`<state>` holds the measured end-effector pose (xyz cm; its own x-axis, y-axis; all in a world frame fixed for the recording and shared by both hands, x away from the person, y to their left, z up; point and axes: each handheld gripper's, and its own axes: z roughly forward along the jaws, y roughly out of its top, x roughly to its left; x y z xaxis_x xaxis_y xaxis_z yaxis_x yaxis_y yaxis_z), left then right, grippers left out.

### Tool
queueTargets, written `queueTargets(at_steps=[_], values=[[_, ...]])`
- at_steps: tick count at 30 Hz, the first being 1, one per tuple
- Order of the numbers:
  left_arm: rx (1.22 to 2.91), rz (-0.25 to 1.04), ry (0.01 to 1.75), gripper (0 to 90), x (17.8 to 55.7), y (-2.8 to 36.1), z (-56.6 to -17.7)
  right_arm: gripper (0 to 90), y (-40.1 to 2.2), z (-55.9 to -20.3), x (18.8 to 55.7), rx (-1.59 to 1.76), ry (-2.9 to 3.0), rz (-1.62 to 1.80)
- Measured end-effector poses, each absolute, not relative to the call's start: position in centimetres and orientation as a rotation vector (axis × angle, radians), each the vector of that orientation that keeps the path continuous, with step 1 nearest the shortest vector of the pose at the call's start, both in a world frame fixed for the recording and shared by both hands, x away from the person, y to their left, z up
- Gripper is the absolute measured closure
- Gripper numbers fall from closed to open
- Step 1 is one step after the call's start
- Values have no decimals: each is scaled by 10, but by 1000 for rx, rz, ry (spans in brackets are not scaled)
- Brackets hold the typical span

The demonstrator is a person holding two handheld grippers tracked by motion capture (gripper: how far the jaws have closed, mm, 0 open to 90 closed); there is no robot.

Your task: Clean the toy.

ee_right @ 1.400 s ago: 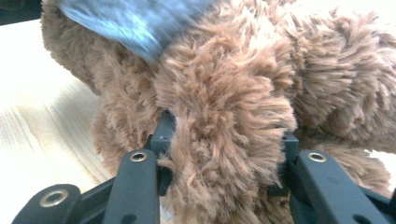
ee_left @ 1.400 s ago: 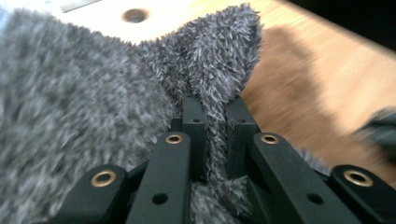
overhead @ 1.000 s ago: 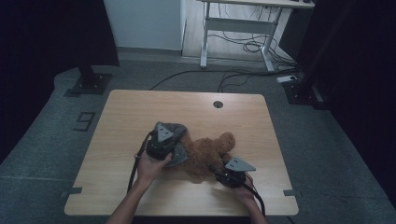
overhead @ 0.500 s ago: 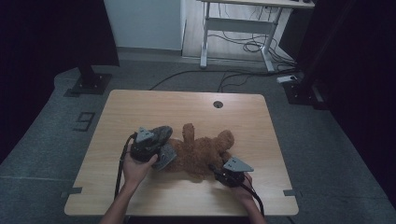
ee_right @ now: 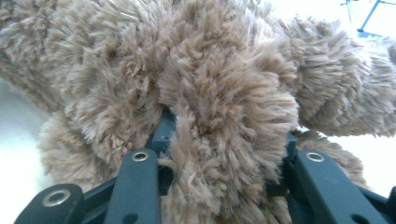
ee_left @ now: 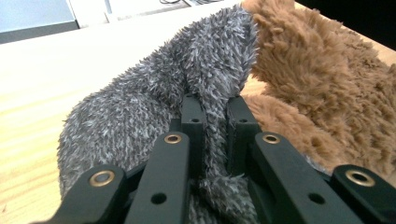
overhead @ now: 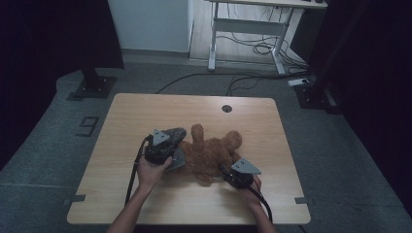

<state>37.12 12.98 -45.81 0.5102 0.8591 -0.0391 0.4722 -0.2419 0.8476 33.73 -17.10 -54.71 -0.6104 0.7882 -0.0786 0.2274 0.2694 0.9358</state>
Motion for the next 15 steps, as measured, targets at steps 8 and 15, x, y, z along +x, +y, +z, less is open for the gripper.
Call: queueTargets(at_steps=[8, 15], values=[[1895, 556, 1051, 804, 393, 106, -433, 592, -173, -548, 348, 939, 1975, 1335], [1947, 449, 1095, 801, 421, 88, -448, 589, -175, -548, 349, 943, 1980, 1359]])
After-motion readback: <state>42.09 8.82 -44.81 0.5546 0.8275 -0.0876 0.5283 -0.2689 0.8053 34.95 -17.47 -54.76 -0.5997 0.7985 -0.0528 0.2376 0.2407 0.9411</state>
